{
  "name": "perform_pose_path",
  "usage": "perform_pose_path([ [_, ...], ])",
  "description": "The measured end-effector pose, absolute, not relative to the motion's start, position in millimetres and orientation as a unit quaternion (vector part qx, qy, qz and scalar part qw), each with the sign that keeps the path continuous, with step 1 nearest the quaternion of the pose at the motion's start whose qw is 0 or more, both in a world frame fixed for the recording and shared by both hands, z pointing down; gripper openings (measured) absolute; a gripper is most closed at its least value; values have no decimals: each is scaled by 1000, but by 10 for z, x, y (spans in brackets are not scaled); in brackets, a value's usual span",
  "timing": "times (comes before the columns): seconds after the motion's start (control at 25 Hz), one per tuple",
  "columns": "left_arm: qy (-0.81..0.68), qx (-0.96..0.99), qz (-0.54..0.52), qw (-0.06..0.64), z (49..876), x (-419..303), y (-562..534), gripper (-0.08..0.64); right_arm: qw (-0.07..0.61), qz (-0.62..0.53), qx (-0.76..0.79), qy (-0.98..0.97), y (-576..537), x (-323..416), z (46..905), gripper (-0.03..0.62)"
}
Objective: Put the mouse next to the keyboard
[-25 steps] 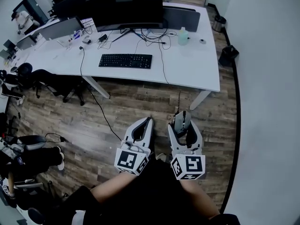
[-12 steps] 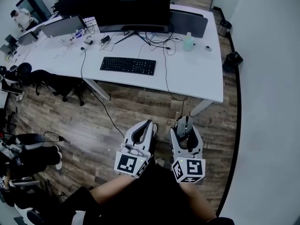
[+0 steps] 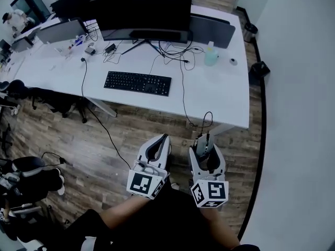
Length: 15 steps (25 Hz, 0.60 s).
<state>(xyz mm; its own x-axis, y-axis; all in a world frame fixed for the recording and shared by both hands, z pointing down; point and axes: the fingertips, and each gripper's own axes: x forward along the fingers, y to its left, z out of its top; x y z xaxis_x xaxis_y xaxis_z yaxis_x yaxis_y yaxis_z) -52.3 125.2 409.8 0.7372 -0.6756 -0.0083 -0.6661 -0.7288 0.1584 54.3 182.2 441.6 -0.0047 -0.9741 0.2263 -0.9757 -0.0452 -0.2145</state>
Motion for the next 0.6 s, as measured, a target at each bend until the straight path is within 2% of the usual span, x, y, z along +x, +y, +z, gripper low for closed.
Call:
perform_pose_path([
  [0.36, -374, 922, -29, 92, 4157, -428, 225, 3, 25, 189, 697, -691, 766, 719, 4518, 316],
  [0.6, -362, 927, -24, 99, 4184, -374, -265, 3, 13, 206, 704, -680, 208, 806, 4440, 316],
])
